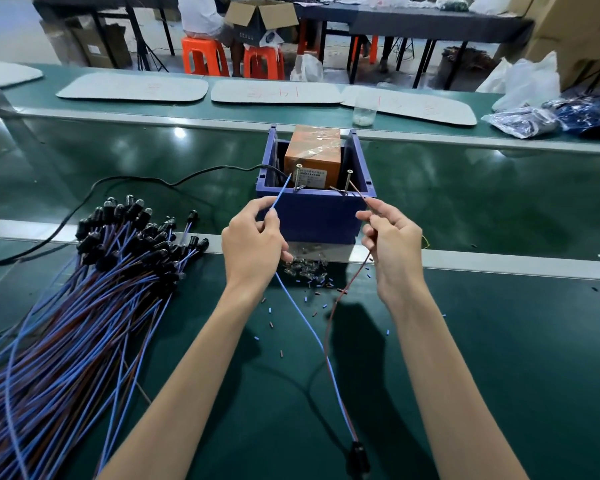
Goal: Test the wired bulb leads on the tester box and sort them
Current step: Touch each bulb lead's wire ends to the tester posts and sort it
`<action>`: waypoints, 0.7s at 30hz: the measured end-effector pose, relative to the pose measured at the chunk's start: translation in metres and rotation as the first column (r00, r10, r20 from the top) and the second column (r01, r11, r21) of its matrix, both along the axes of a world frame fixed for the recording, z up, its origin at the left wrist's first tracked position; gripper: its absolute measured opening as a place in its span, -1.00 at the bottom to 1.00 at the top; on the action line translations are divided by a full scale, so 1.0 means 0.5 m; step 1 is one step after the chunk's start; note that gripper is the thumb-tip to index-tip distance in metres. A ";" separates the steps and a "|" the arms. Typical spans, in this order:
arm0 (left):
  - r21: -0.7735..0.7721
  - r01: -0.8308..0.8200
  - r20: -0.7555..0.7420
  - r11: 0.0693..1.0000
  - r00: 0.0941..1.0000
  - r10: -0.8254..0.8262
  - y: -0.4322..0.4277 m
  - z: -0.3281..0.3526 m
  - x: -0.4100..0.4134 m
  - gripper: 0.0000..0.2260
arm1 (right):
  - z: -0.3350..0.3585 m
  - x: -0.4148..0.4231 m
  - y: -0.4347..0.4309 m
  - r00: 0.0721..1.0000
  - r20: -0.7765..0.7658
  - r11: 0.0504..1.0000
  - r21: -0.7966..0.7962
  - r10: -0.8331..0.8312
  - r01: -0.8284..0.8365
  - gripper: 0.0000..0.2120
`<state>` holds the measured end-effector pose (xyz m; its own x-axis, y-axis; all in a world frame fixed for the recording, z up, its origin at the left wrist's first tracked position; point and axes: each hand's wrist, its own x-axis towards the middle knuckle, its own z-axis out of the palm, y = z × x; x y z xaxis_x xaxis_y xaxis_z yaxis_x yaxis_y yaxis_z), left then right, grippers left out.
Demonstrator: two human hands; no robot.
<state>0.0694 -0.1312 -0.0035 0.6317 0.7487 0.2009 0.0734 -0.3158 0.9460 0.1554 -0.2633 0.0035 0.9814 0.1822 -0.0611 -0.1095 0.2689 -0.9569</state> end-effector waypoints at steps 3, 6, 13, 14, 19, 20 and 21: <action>-0.029 0.006 0.005 1.000 1.000 -0.006 0.001 0.003 0.001 -0.80 | 0.002 0.001 0.001 1.000 -0.005 1.000 0.022 0.011 -0.011 -0.71; -0.057 0.016 0.008 0.998 1.000 -0.015 0.000 0.005 -0.001 -0.79 | 0.004 0.001 -0.001 1.000 -0.011 0.999 0.047 0.007 -0.007 -0.70; -0.096 0.034 0.020 0.995 0.999 -0.033 0.002 0.006 0.000 -0.79 | 0.004 0.002 -0.006 1.000 -0.006 0.999 0.046 0.005 -0.004 -0.75; -0.105 0.036 0.022 0.994 0.999 -0.034 0.002 0.005 0.000 -0.79 | 0.003 0.001 -0.006 1.000 -0.004 0.999 0.043 0.007 -0.007 -0.75; -0.149 0.041 0.048 0.988 0.998 -0.034 0.004 0.003 0.001 -0.78 | 0.004 -0.002 -0.008 1.000 -0.004 0.999 0.023 0.025 -0.025 -0.75; -0.153 0.041 0.054 0.987 0.998 -0.033 0.005 0.003 0.002 -0.77 | 0.004 -0.002 -0.009 1.000 -0.005 0.999 0.022 0.029 -0.029 -0.75; -0.155 0.043 0.058 0.987 0.998 -0.034 0.005 0.003 0.002 -0.76 | 0.004 -0.003 -0.009 0.999 -0.007 0.999 0.022 0.032 -0.031 -0.74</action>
